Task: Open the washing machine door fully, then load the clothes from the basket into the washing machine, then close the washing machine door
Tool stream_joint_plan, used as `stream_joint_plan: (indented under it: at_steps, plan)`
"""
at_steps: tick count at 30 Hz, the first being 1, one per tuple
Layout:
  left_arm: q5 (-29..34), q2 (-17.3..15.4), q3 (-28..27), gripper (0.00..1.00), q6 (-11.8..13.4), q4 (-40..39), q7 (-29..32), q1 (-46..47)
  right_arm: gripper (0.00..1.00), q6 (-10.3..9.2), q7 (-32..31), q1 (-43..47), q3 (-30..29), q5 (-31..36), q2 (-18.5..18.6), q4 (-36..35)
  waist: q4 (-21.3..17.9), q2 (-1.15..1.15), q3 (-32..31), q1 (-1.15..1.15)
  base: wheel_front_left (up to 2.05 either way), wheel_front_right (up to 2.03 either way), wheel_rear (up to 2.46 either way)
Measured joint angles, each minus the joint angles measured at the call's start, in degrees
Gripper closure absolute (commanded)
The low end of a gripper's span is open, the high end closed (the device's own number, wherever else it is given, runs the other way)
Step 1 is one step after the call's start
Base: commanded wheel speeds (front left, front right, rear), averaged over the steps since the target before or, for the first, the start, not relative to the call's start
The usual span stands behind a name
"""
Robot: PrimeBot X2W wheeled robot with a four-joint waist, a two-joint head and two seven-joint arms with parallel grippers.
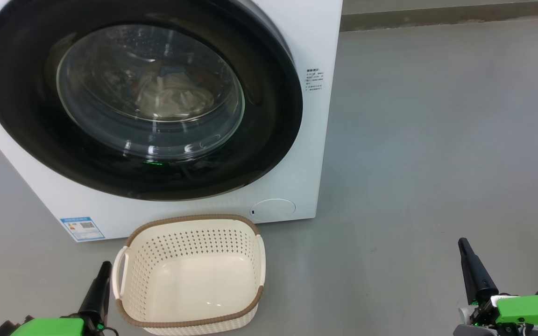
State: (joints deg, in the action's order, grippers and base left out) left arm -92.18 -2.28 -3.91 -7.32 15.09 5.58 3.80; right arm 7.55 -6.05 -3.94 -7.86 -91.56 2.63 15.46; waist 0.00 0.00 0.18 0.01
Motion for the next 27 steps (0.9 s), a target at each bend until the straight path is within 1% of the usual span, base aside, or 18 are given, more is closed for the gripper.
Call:
stream_joint_plan:
  at_steps: [27]
  plan:
    - [0.0, 0.01, -0.2, 1.0, 0.0, 0.02, 0.05, 0.01, 1.0, 0.0, 0.0, 0.0, -0.02, 0.0, -0.01, 0.0, 0.0, 0.0, 0.0, 0.0, 0.0, 0.0, 0.0]
